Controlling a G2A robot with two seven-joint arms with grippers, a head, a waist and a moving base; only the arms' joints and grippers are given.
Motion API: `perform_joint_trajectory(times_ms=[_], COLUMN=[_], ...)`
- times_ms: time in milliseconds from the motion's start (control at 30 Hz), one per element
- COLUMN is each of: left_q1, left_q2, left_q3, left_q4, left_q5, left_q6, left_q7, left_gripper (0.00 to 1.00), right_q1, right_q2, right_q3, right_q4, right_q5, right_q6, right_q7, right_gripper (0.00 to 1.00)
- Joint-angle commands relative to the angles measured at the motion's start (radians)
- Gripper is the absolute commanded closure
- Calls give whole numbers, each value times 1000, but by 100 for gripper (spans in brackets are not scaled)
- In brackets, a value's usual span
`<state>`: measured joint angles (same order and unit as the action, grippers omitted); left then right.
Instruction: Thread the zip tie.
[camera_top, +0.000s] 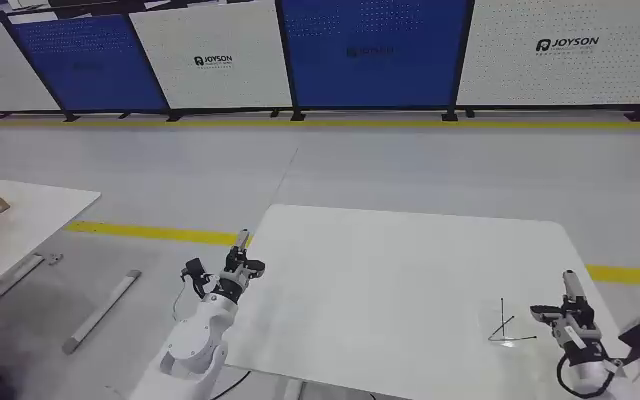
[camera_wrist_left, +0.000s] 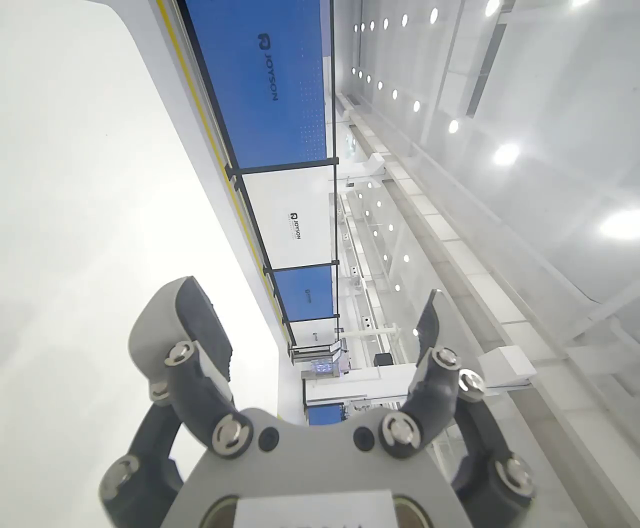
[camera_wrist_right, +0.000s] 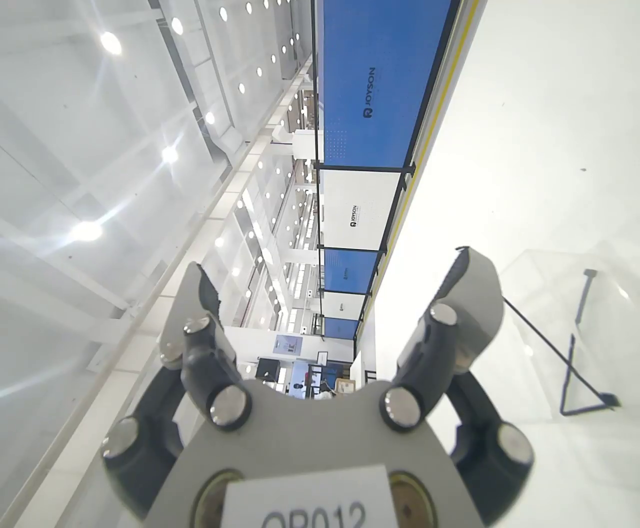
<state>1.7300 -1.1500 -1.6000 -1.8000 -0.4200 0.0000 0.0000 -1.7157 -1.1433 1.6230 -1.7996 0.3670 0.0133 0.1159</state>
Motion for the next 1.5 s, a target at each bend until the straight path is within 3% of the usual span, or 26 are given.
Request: perform_joint_trajectory(times_ms=[0, 200, 300, 733, 1033, 1200, 1233, 1467], left_q1=[0, 0, 0, 0, 0, 0, 0, 0], left_q2=[0, 0, 0, 0, 0, 0, 0, 0], left_q3=[0, 0, 0, 0, 0, 0, 0, 0], left_q4=[0, 0, 0, 0, 0, 0, 0, 0], left_q5=[0, 0, 0, 0, 0, 0, 0, 0], left_q6=[0, 0, 0, 0, 0, 0, 0, 0], left_q7=[0, 0, 0, 0, 0, 0, 0, 0], left_gripper=[0, 0, 0, 0, 0, 0, 0, 0], right_q1=[12, 34, 63, 65, 172, 271, 300, 300], right_q2=[9, 26, 35, 36, 77, 102, 102, 102], right_q3=[21, 81, 95, 93, 159, 132, 133, 133], right_q4=[-3, -1, 23, 20, 61, 129, 164, 164], right_q5=[-20, -58, -49, -46, -142, -252, -214, -214], right_q6=[16, 49, 93, 93, 104, 113, 114, 114], right_q7=[143, 336, 464, 479, 849, 1058, 1046, 1046], right_gripper=[0, 0, 0, 0, 0, 0, 0, 0])
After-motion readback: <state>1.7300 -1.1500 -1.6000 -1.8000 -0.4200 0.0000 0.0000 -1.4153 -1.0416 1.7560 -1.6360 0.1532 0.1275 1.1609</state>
